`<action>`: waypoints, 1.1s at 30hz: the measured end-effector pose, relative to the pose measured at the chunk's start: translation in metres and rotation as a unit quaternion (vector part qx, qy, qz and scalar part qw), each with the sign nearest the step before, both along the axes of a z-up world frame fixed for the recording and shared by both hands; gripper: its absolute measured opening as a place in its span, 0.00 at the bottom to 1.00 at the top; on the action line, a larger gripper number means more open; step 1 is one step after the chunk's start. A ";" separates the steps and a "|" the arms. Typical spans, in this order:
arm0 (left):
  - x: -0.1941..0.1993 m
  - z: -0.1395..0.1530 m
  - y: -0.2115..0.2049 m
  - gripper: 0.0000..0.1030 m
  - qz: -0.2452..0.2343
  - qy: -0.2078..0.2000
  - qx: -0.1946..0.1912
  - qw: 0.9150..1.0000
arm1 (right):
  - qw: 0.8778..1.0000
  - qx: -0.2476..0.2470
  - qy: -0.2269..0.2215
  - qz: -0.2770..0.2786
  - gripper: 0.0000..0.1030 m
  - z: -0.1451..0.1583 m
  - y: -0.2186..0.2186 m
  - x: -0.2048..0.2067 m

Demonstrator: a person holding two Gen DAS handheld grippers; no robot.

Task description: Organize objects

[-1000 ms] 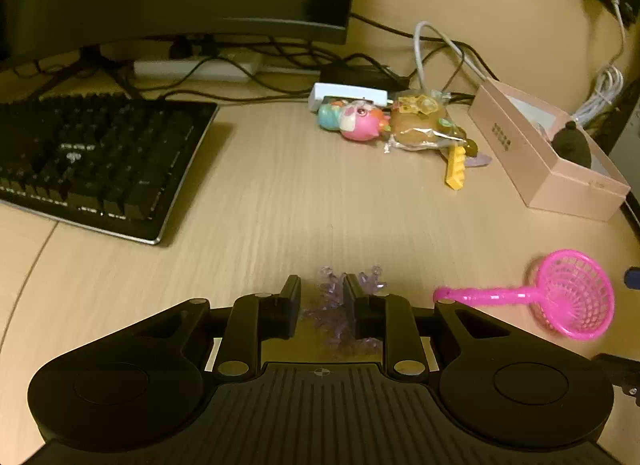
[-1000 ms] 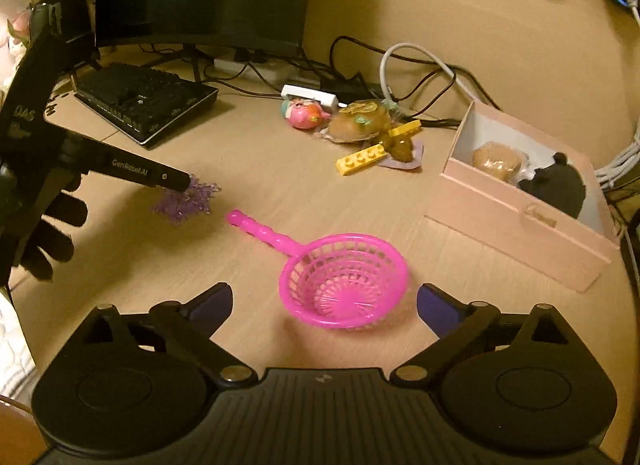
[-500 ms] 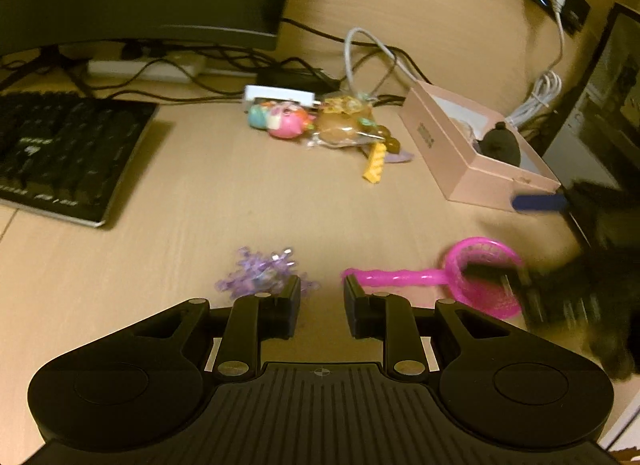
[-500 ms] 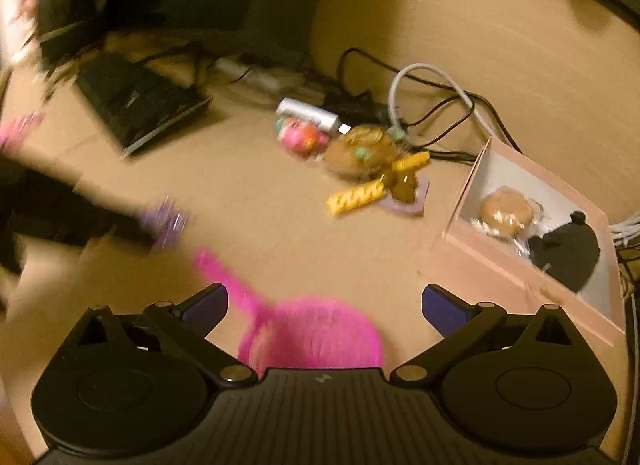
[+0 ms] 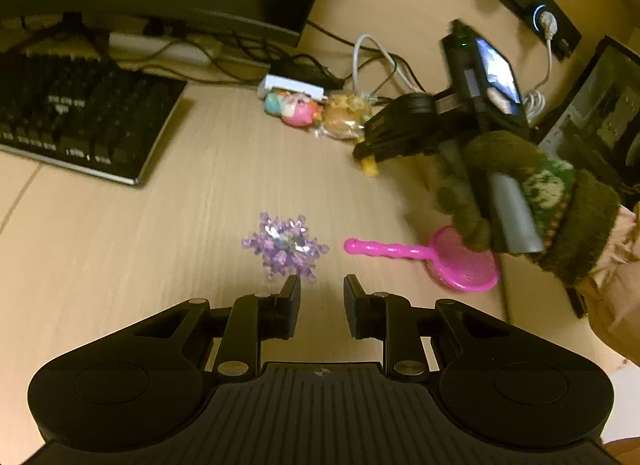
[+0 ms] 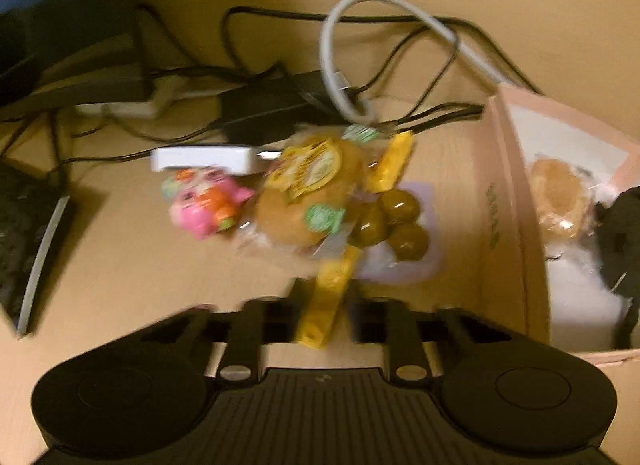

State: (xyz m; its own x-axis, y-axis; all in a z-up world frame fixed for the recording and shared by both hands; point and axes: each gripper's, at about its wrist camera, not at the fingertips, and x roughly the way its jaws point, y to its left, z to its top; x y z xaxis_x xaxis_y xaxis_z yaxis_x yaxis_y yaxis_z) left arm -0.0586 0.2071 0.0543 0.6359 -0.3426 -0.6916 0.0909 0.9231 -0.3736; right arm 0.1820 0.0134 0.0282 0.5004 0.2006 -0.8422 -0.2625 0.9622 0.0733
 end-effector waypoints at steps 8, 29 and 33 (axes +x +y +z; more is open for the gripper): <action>0.034 -0.015 -0.037 0.25 -0.059 0.040 -0.074 0.995 | 0.999 0.005 -0.029 0.029 0.14 0.036 -0.059 -0.069; 0.149 -0.025 -0.156 0.26 -0.091 0.044 -0.035 0.994 | 0.999 -0.016 -0.033 -0.012 0.18 -0.004 -0.150 -0.174; 0.139 -0.019 -0.154 0.26 -0.089 0.049 -0.035 0.994 | 0.997 -0.034 -0.068 0.013 0.54 0.002 -0.150 -0.181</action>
